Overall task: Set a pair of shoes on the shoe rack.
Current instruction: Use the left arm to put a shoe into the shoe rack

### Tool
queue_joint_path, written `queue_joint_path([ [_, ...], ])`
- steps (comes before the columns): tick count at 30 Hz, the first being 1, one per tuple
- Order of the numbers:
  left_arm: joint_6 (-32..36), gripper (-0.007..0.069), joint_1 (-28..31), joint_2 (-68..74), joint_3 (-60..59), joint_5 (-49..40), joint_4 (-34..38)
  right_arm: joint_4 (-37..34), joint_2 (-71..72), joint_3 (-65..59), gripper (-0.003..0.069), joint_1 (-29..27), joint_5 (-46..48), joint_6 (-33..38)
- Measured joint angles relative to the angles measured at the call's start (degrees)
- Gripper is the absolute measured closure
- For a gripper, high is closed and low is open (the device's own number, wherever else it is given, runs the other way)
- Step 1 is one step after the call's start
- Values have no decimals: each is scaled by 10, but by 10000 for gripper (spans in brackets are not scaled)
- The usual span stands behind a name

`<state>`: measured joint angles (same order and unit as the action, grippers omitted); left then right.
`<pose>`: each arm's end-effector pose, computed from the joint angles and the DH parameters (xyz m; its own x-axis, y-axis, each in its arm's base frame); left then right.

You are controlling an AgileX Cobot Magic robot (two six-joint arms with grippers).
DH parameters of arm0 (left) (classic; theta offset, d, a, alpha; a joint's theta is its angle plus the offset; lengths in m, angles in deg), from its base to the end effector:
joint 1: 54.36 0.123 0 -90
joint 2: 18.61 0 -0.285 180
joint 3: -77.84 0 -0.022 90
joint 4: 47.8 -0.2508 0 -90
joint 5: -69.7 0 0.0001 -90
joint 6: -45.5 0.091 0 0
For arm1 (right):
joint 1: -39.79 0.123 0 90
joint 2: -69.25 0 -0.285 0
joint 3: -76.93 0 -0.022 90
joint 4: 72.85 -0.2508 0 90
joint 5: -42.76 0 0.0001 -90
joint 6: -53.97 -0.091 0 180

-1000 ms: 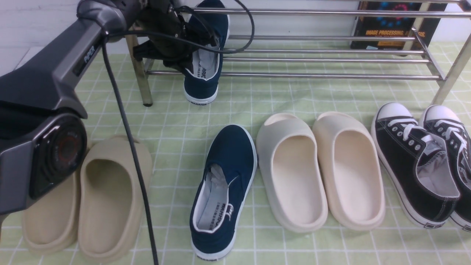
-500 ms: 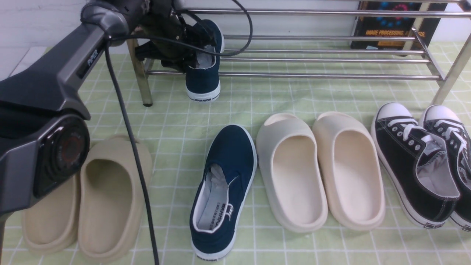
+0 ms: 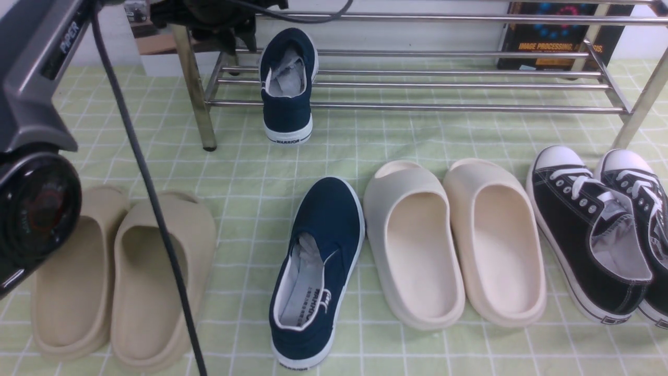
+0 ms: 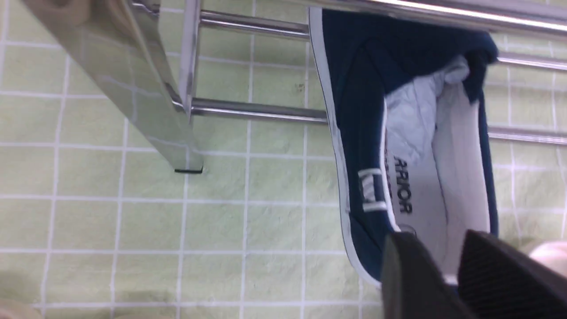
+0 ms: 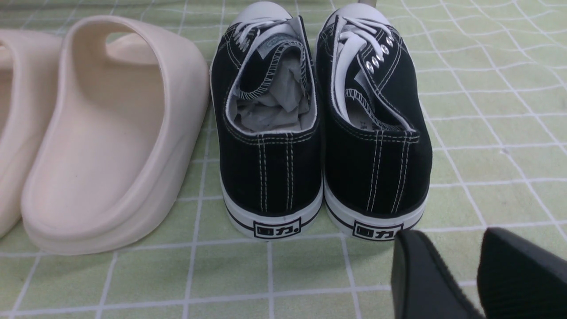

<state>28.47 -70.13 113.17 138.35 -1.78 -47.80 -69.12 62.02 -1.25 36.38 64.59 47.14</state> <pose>0.4575 -0.1292 0.3644 -0.8120 -0.0750 -0.5788 0.0355 0.9835 -0.1773 0.0522 -0.0053 0.1739 -0.2898 0.0761 -0.9541 0.0997 0.9938 0.0490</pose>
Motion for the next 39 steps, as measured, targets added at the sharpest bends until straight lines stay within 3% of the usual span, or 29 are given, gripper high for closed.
queue_joint_path([
  [4, 10, 607, -29, -1, -38, -1, 0, 0, 0, 0, 419, 0, 0, 0],
  [6, 12, 638, -42, -1, -69, -1, 4, 0, 0, 0, 419, 0, 0, 0],
  [16, 7, 638, -51, 1, -193, 50, 0, 0, 0, 0, 419, 0, 0, 0],
  [22, -17, 638, -52, 1, -195, 117, -14, 0, 0, 0, 419, 0, 0, 0],
  [31, -94, 638, -51, 1, -199, 156, -113, 0, 0, 0, 419, 0, 0, 0],
  [39, -99, 638, -51, 8, -199, 167, -112, 0, 0, 0, 419, 0, 0, 0],
])
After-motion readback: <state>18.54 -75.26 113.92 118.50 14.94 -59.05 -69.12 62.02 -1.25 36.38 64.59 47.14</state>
